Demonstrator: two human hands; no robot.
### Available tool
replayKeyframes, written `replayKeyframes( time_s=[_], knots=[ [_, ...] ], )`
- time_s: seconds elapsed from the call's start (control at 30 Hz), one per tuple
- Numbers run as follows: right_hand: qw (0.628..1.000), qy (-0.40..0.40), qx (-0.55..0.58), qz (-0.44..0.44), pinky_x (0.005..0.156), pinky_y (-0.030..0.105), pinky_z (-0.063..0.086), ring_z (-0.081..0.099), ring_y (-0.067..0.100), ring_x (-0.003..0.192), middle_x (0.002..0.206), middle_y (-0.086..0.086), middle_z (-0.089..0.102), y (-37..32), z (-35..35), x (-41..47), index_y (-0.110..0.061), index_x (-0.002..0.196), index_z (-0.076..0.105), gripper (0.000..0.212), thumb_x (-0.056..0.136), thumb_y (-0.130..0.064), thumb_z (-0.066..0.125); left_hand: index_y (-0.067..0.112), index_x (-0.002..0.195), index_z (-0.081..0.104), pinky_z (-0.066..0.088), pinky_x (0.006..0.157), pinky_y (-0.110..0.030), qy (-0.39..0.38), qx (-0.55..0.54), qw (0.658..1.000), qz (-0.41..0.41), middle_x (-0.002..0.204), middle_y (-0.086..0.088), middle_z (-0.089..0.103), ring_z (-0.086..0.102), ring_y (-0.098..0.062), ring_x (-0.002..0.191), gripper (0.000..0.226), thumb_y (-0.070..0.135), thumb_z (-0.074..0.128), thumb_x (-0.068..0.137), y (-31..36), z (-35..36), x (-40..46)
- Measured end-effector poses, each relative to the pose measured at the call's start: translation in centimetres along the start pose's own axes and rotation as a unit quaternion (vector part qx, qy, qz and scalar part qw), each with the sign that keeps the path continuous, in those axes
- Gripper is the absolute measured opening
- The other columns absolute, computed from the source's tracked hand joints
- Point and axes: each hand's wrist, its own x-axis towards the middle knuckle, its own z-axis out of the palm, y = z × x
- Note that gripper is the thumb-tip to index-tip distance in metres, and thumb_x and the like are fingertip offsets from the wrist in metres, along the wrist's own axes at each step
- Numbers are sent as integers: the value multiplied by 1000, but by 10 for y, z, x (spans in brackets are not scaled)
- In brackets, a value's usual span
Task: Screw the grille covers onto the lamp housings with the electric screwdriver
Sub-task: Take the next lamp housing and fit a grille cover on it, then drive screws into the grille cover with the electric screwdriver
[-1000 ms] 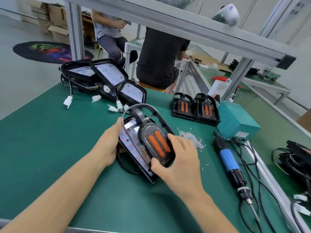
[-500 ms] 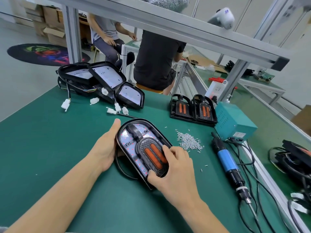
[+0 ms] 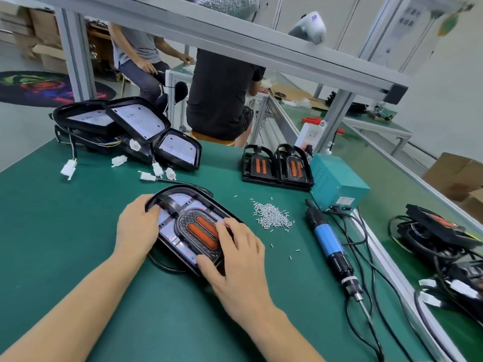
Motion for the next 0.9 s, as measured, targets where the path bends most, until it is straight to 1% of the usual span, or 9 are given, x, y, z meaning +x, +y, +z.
replayKeyframes(
  time_s=[0.17, 0.23, 0.3, 0.4, 0.5, 0.6, 0.73, 0.8, 0.9],
  knots=[
    [998, 40, -16, 41, 113, 23, 9, 25, 14, 137, 149, 2, 39, 35, -19, -3, -13, 144, 45, 50, 98, -33, 44, 19, 109, 65, 44, 87, -38, -33, 84, 996, 13, 106, -4, 66, 56, -28, 101, 29, 8, 52, 86, -2, -8, 7],
    [993, 37, -69, 88, 114, 28, 16, 31, 23, 138, 150, 6, 38, 64, -35, -1, -10, 144, 42, 49, 96, -17, 50, 20, 108, 65, 43, 84, -37, -45, 71, 996, 3, 105, -4, 67, 57, -27, 98, 28, 7, 54, 85, -2, -10, 8],
    [978, 16, -130, 165, 112, 27, 22, 33, 25, 136, 150, 8, 34, 93, -53, 0, -7, 146, 35, 49, 98, -9, 45, 21, 104, 64, 40, 77, -33, -58, 44, 997, -7, 104, -4, 67, 57, -23, 93, 29, 3, 57, 82, 0, -12, 9],
    [942, 0, -185, 282, 99, 28, 35, 38, 26, 128, 145, 8, 35, 131, -74, -5, -5, 139, 36, 39, 100, -10, 39, 15, 113, 63, 39, 86, -33, -48, 30, 998, -9, 115, -5, 64, 55, -22, 102, 36, 1, 60, 80, 9, -15, 9],
    [908, -48, -217, 355, 82, 31, 39, 46, 26, 116, 131, 9, 48, 152, -84, -10, -7, 125, 44, 31, 100, -26, 43, 13, 120, 61, 37, 95, -38, 14, 79, 993, 92, 122, -7, 59, 52, -26, 114, 40, 2, 60, 81, 26, -16, 0],
    [899, -77, -185, 389, 71, 31, 39, 53, 27, 104, 118, 9, 56, 162, -82, -11, -9, 119, 47, 37, 95, -37, 51, 11, 110, 66, 37, 92, -34, 39, 81, 966, 242, 112, -4, 63, 51, -23, 109, 33, -2, 59, 81, 60, -5, -22],
    [908, -35, -160, 386, 72, 31, 40, 51, 26, 102, 115, 8, 51, 165, -71, -13, -12, 126, 45, 42, 95, -40, 49, 8, 91, 71, 45, 81, -39, -74, 92, 895, 431, 90, -5, 67, 59, -29, 90, 22, 2, 53, 80, 97, 35, -60],
    [910, -15, -154, 385, 74, 32, 43, 50, 25, 99, 113, 7, 50, 165, -69, -16, -13, 125, 46, 42, 95, -42, 48, 13, 97, 70, 46, 82, -40, -166, 141, 859, 462, 96, -3, 65, 58, -27, 96, 22, 4, 52, 87, 102, 63, -74],
    [911, -5, -162, 380, 76, 33, 43, 49, 25, 101, 115, 7, 49, 165, -67, -18, -13, 127, 44, 45, 96, -45, 48, 19, 111, 64, 46, 85, -35, -255, 280, 813, 442, 111, 0, 58, 54, -23, 107, 31, 4, 46, 90, 99, 108, -82]
  ],
)
